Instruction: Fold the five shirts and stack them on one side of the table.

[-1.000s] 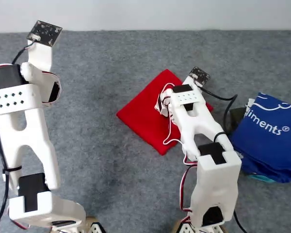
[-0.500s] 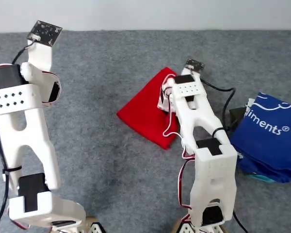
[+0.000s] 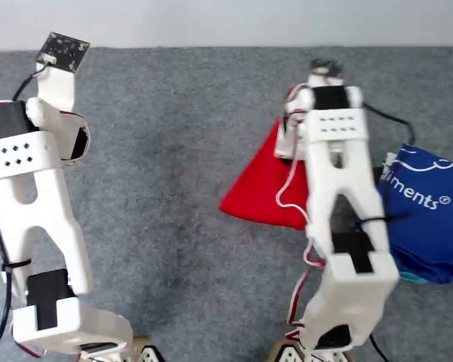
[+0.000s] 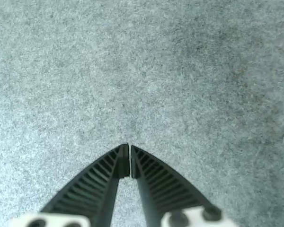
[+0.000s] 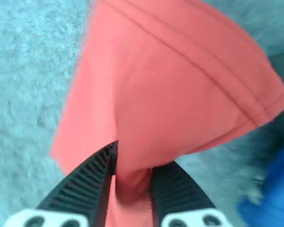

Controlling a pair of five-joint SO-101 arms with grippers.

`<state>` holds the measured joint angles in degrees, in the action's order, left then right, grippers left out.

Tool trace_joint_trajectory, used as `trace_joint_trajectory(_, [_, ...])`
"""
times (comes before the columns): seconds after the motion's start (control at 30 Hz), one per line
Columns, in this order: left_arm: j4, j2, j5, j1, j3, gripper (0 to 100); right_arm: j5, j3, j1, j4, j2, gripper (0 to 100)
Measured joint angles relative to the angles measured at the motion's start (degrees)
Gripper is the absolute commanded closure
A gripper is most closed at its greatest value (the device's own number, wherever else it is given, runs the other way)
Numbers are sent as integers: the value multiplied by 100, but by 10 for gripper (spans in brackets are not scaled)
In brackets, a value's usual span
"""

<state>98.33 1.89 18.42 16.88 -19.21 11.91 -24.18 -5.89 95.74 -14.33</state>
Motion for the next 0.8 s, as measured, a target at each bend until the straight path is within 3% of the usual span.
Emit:
trace_joint_trajectory(0.47, [0, 0, 0, -9, 0, 987, -2242, 0, 1468, 273, 2330, 991])
trace_joint_trajectory(0.8, [0, 0, 0, -9, 0, 987, -3138, 0, 2690, 273, 2251, 991])
